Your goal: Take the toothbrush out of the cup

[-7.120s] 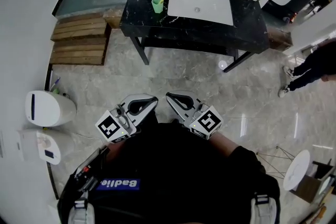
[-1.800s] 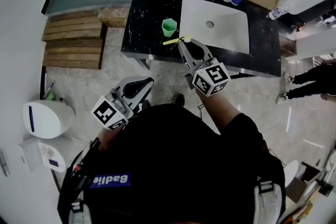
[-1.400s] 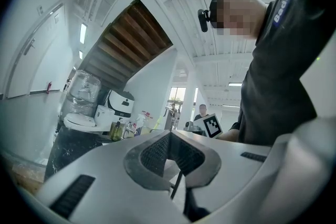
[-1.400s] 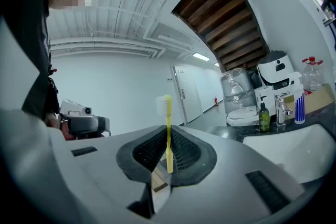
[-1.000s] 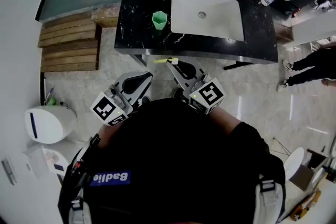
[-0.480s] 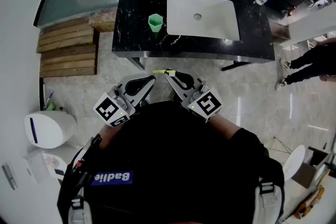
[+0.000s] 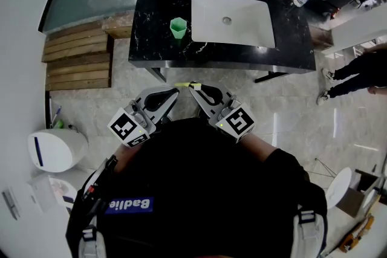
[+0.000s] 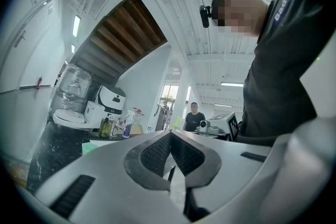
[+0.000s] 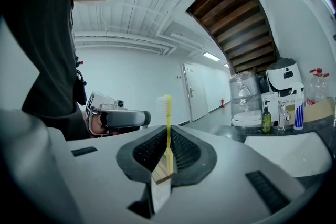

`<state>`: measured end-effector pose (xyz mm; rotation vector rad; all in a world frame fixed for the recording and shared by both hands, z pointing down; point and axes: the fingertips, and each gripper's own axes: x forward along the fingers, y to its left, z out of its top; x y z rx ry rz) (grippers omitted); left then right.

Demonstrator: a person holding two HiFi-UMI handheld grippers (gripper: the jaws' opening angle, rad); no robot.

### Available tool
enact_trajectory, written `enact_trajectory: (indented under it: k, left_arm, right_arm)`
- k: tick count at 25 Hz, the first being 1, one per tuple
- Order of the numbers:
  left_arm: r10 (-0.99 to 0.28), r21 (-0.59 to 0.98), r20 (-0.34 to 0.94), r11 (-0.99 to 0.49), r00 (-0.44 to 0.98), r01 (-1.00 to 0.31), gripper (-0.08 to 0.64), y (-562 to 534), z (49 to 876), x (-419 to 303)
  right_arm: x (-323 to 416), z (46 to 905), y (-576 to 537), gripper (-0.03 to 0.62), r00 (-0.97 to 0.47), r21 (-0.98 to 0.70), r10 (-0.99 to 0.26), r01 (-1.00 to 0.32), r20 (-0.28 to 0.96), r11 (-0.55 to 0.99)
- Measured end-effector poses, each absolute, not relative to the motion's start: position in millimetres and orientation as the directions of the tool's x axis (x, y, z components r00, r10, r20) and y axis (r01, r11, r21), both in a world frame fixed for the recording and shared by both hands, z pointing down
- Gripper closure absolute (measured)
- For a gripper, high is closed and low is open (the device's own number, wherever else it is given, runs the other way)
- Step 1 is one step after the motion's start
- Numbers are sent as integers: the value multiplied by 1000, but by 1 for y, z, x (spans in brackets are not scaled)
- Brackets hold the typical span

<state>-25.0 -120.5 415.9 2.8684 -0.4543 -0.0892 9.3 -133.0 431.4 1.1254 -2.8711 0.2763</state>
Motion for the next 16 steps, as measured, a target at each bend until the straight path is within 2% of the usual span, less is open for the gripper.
enact_trajectory:
  k: [16]
  left_arm:
    - [-318, 239, -18, -922, 948, -304, 558, -124, 415, -24]
  right_arm:
    - [13, 432, -139, 561, -732, -164, -673, -681, 106, 714]
